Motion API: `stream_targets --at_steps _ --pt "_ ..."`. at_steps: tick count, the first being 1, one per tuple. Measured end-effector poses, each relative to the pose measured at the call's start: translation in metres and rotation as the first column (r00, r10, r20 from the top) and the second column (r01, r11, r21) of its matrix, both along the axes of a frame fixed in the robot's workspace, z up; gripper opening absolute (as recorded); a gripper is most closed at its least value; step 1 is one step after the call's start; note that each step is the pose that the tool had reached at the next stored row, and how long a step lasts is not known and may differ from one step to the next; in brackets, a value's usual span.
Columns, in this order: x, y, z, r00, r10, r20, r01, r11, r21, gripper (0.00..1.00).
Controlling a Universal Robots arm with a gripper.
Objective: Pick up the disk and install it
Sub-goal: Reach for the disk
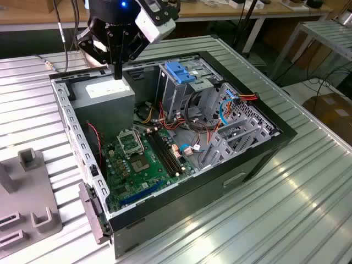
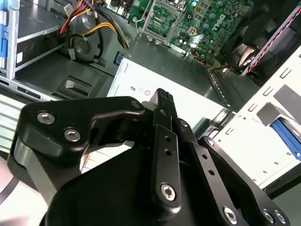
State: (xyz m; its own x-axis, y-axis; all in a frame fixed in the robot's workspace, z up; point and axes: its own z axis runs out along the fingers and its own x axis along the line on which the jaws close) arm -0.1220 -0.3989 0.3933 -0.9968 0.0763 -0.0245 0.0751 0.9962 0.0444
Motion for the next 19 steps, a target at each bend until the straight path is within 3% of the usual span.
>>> stream_targets --at_steps 19 --pt "-0.0033 0.0000 0.0000 1.0000 0.000 0.0000 0.000 1.0000 -0.0001 0.10"
